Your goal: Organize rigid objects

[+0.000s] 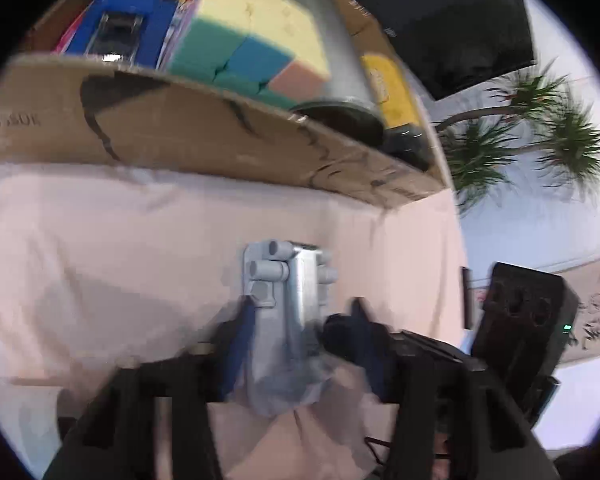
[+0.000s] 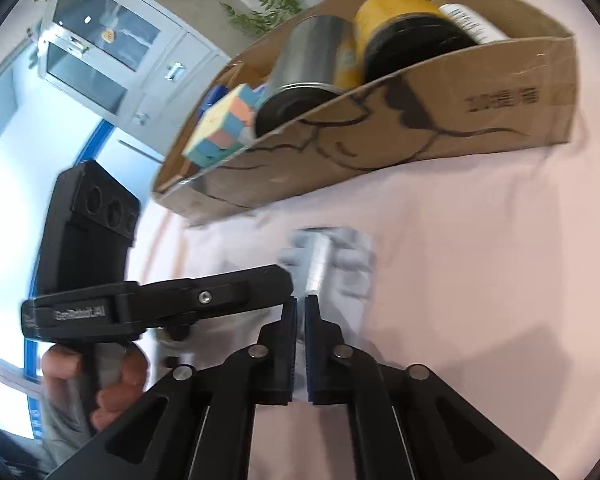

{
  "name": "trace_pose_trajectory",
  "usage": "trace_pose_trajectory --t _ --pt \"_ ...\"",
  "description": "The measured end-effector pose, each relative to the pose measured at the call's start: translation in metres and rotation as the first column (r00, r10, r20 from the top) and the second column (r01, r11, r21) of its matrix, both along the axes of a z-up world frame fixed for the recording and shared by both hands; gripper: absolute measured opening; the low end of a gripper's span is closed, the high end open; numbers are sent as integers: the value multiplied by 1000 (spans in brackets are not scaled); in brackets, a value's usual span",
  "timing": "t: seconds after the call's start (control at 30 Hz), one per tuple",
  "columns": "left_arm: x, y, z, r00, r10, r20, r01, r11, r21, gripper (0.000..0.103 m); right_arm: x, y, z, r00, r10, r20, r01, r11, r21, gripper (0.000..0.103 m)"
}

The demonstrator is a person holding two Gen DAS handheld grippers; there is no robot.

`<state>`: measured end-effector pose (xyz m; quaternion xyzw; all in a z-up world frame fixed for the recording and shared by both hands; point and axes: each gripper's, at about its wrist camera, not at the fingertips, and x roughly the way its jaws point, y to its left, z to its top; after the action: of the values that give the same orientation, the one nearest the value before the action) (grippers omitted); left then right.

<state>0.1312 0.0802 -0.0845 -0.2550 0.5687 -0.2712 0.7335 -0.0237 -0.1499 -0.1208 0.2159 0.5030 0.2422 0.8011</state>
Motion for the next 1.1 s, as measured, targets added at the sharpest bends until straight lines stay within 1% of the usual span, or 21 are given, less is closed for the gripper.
trace_pose_trajectory --t 0.03,0.07,0.13,0.2,0.23,0.27,0.33,0.37,0.5,0.53,0.57,0.6,0.63,0.7,0.77,0.8,0.87,0.97,1.0,1.03,1.1 --pt "0 0 2 1000 -12 3 12 1000 10 27 1 7 2 1000 17 7 -16 1000 -19 2" --pt "-1 0 5 1000 -16 21 15 999 42 28 2 17 3 999 32 18 -31 998 -56 2" --pt "2 4 6 1000 11 12 -12 997 80 28 2 30 8 998 43 36 -39 992 -119 2" --pt "5 13 5 999 38 3 -38 994 99 32 -4 41 18 995 59 79 -39 972 -231 6" --pt "6 16 4 999 40 0 -40 995 96 36 -6 43 20 993 57 101 -29 965 -261 21" --pt "7 18 4 999 42 1 -42 994 100 44 -10 44 26 990 50 129 -9 954 -300 52" --pt "10 20 3 999 41 -4 -41 993 111 56 -17 45 30 984 20 175 45 931 -363 93" --pt "11 18 2 1000 30 -5 -29 994 105 56 -19 47 29 982 8 191 69 918 -390 93" --pt "13 11 -3 1000 0 -22 2 995 97 56 -16 67 7 988 14 157 57 896 -440 91" --pt "13 10 -4 1000 -5 -26 8 996 94 56 -15 71 3 988 15 154 59 886 -459 85" --pt "12 10 -5 1000 -9 -27 11 995 96 56 -13 80 -4 989 17 144 57 865 -498 73" --pt "12 10 -6 1000 -10 -29 13 995 98 56 -12 85 -9 991 28 130 43 857 -513 73" --pt "12 12 -6 999 -12 -31 15 995 96 56 -13 89 -10 990 30 136 47 848 -528 72" --pt "12 13 -7 999 -13 -31 16 996 92 56 -13 90 -12 990 27 140 52 845 -532 70" --pt "10 12 -7 999 -19 -26 21 996 92 56 -13 83 -11 991 14 130 52 868 -493 67" --pt "10 12 -7 999 -21 -26 23 996 88 56 -12 79 -11 993 6 122 52 885 -462 67" --pt "8 12 -9 999 -25 -31 27 997 68 56 -9 67 -10 996 -18 89 50 926 -373 66" --pt "4 7 -9 999 -48 -22 50 997 62 53 -4 50 -10 998 -51 28 56 973 -222 66" --pt "3 5 -10 998 -63 -24 64 996 59 48 -2 45 -12 999 -53 3 53 987 -152 66" --pt "1 3 -9 997 -76 -23 77 996 38 38 -2 43 -12 998 -55 -6 54 992 -118 66" --pt "-2 2 -4 997 -83 -5 83 995 47 36 0 41 -13 999 -47 -15 45 996 -78 66"
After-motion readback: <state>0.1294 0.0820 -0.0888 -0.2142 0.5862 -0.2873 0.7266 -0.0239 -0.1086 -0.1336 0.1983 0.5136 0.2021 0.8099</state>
